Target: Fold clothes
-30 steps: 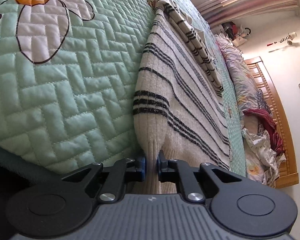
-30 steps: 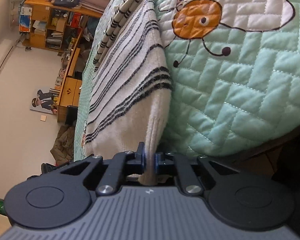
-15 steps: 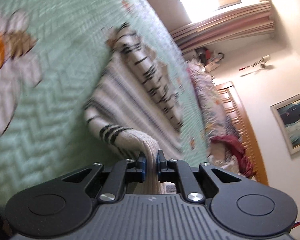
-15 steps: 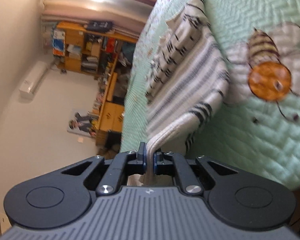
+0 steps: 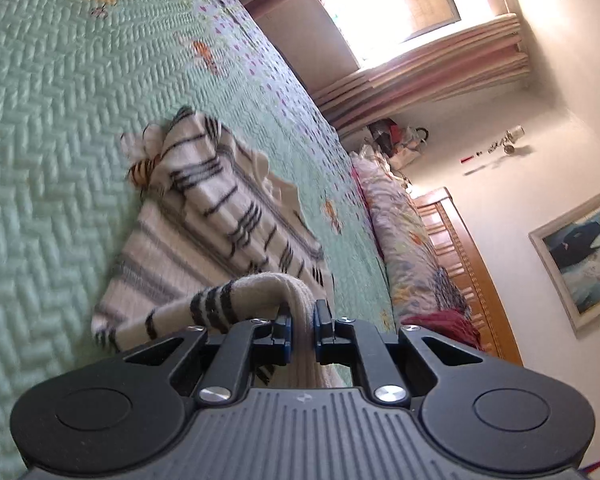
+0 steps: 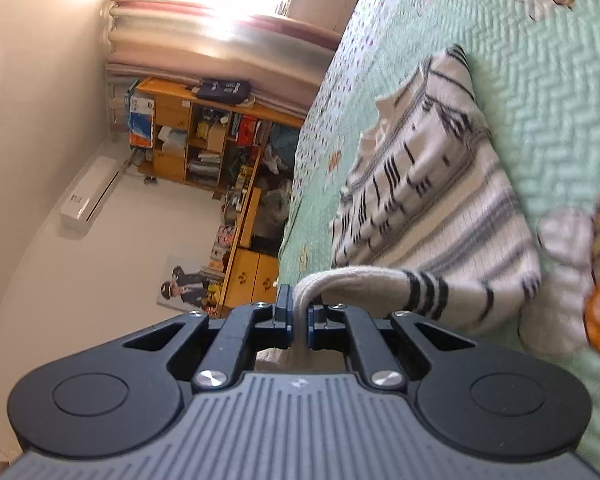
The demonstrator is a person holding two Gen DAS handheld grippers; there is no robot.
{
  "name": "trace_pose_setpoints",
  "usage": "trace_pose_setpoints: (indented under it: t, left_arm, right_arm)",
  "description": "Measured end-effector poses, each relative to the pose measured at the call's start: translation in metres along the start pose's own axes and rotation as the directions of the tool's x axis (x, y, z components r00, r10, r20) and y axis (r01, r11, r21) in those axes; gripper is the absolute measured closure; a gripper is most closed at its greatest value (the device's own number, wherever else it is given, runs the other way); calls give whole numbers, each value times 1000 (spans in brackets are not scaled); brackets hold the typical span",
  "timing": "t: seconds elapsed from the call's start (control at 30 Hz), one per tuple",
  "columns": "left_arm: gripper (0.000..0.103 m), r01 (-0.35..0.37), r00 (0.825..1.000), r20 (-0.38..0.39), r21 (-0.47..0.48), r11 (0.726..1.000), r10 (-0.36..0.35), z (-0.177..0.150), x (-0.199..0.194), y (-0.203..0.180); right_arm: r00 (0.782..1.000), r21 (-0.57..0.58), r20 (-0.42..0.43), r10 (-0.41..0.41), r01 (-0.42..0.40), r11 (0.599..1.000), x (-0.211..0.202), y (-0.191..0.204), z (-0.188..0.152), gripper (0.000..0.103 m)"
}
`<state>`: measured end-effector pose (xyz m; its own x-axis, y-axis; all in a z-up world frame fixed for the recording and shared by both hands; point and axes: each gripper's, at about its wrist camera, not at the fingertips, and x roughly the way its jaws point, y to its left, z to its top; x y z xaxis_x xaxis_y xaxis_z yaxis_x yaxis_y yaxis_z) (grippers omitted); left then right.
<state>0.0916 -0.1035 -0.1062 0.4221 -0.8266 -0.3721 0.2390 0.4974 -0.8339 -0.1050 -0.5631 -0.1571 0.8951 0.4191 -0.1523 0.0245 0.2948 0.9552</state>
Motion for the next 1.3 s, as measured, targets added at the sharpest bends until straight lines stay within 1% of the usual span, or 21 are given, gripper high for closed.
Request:
trace_pose_setpoints:
  t: [0.07,0.17,0.3,0.37,0.43,0.5,0.53,0.57,0.6,0.63,0.7,0.77,0.83,0.87,0.9,0.93,1.03,1.13,1.2,1.23,1.3]
  left_arm:
    - [93,-4,1000,16,9,1000,3,20,15,-6]
    - [93,-17,999,36,36,999,16,56,44,-20]
    - [93,-79,997,36,98,992,75,106,101,-32]
    - [93,-112,994,31,104,988,109,129,134,-28]
    - [92,-152,988,20,75,985,151,153,170,-15]
    - [91,-199,980,-12,43,979,200,174,207,5]
    - [89,-224,974,-35,46,973,226,183,227,14]
    - [84,-260,963,-59,51,964,263,190,245,23]
    - [81,-304,949,-74,51,951,307,197,260,33]
    - [77,-321,944,-68,49,946,324,201,266,40]
    - [72,-315,948,-35,53,948,317,208,267,48]
    - [58,-285,959,15,28,958,284,210,255,54]
    - [53,-243,969,57,6,970,242,209,234,58]
    - [53,-226,972,68,7,974,225,206,224,59]
    - [53,-217,974,69,19,976,216,201,215,58]
    - [52,-219,974,67,32,975,217,194,206,57]
    - [51,-236,971,55,57,970,233,166,179,56]
    - [50,-226,974,38,98,969,223,127,156,55]
    - [46,-247,969,39,119,962,244,103,144,57]
    - [43,-255,967,36,119,960,252,92,139,61]
    - [43,-269,963,19,96,958,269,73,127,72]
  right_arm:
    - [1000,-2,14,3,-3,1000,11,1,15,95]
    - [999,-6,42,-8,8,1000,40,5,50,95]
    - [997,22,71,-22,21,1000,87,-2,102,95]
    - [996,45,80,-33,30,999,110,-11,127,95]
    - [995,76,87,-53,46,996,137,-28,152,95]
    - [992,108,96,-76,66,992,162,-48,173,94]
    - [991,127,105,-85,72,989,173,-60,184,89]
    - [989,164,111,-94,75,984,185,-75,194,85]
    - [989,211,110,-103,78,974,196,-94,203,69]
    - [984,231,127,-124,92,969,200,-106,208,54]
    - [972,264,164,-169,122,957,205,-130,216,54]
    - [970,227,205,-127,79,971,194,-135,215,54]
    - [971,178,230,-67,26,984,176,-131,208,52]
    - [974,138,220,-59,29,990,168,-124,200,51]
    - [977,96,207,-54,35,995,160,-117,192,47]
    - [980,54,194,-49,39,998,151,-110,185,44]
    - [983,-60,150,-106,116,991,134,-89,161,43]
    - [983,-72,123,-135,145,987,120,-83,140,40]
    - [984,-72,106,-143,151,986,110,-82,123,37]
    - [982,-75,105,-154,163,984,107,-82,115,36]
    - [975,-78,117,-191,201,976,98,-84,96,33]
